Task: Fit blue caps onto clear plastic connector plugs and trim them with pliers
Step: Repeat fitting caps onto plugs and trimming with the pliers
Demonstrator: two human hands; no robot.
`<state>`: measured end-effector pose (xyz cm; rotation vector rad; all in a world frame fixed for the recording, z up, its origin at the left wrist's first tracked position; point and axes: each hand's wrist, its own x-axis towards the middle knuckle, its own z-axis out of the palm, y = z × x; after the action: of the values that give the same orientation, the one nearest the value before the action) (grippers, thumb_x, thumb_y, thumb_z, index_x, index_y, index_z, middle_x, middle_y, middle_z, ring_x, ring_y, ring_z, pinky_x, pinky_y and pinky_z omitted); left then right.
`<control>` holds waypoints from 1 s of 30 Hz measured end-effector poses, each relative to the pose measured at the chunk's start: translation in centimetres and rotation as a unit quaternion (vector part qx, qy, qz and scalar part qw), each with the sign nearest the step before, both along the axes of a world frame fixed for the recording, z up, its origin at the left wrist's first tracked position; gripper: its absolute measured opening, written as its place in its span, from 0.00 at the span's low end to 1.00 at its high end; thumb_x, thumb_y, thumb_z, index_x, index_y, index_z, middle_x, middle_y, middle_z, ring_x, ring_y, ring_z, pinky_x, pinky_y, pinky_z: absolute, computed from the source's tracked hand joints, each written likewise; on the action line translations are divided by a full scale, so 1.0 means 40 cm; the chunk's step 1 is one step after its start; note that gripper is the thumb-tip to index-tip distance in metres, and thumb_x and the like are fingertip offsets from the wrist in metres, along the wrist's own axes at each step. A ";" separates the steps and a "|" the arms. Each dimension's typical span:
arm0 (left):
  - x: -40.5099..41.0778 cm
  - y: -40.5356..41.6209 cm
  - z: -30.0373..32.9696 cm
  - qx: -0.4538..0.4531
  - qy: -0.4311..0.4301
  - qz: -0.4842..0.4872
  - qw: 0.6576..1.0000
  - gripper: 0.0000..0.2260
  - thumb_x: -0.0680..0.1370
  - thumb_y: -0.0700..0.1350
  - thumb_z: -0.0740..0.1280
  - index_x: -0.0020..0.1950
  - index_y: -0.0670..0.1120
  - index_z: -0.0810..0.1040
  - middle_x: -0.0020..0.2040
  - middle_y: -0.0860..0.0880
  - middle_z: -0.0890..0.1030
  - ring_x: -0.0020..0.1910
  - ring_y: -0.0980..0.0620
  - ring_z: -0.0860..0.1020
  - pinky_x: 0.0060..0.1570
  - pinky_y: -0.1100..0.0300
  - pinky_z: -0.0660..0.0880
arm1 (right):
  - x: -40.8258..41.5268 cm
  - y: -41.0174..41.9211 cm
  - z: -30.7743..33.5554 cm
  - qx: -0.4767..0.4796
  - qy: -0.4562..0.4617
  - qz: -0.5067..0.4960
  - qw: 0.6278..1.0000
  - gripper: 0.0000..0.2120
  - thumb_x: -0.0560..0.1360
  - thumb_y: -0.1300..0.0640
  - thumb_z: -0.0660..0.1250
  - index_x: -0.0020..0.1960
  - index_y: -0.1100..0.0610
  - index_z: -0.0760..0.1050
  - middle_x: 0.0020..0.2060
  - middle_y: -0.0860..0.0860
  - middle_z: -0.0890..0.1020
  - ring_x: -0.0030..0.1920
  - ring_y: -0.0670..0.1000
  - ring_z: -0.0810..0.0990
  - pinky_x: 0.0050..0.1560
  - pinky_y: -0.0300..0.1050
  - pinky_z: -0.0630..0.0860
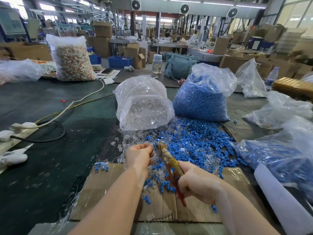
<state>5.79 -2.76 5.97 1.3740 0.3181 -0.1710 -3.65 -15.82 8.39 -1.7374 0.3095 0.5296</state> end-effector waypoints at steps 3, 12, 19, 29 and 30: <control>-0.005 0.000 0.003 0.004 -0.009 0.000 1.000 0.03 0.74 0.36 0.69 0.42 0.43 0.78 0.39 0.46 0.79 0.34 0.55 0.77 0.24 0.67 0.73 | -0.002 -0.006 -0.004 -0.004 0.001 -0.005 1.000 0.25 0.67 0.77 0.53 0.59 0.60 0.71 0.49 0.57 0.71 0.48 0.55 0.70 0.44 0.48 0.72; 0.011 0.022 0.009 0.046 -0.014 -0.062 0.997 0.03 0.75 0.33 0.67 0.43 0.39 0.78 0.37 0.44 0.78 0.31 0.53 0.76 0.24 0.67 0.75 | -0.004 -0.021 -0.014 -0.057 -0.007 0.027 0.998 0.23 0.67 0.77 0.54 0.60 0.64 0.68 0.44 0.56 0.69 0.46 0.55 0.68 0.47 0.50 0.67; 0.014 0.028 0.009 0.059 -0.023 -0.083 0.995 0.04 0.75 0.33 0.67 0.41 0.38 0.77 0.36 0.44 0.77 0.31 0.52 0.76 0.27 0.66 0.76 | -0.006 -0.017 -0.021 -0.066 -0.029 0.004 0.997 0.21 0.67 0.77 0.55 0.52 0.58 0.72 0.43 0.56 0.72 0.44 0.54 0.71 0.40 0.47 0.71; 0.011 0.033 0.002 0.022 -0.007 -0.077 0.997 0.02 0.75 0.32 0.66 0.42 0.37 0.77 0.34 0.44 0.77 0.29 0.53 0.76 0.26 0.66 0.75 | -0.005 -0.015 -0.036 -0.035 -0.020 -0.011 0.999 0.22 0.67 0.76 0.55 0.55 0.59 0.72 0.43 0.56 0.70 0.45 0.54 0.71 0.42 0.48 0.70; 0.011 0.033 0.001 0.017 -0.003 -0.079 0.997 0.02 0.75 0.32 0.66 0.42 0.36 0.77 0.33 0.44 0.76 0.29 0.53 0.76 0.26 0.66 0.75 | -0.004 -0.016 -0.037 -0.029 -0.014 -0.014 0.999 0.22 0.67 0.76 0.55 0.56 0.60 0.72 0.43 0.56 0.70 0.46 0.55 0.71 0.43 0.48 0.70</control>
<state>6.22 -1.42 6.00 1.4327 0.2071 -0.2929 -3.80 -16.45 6.92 -1.7919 0.3320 0.4807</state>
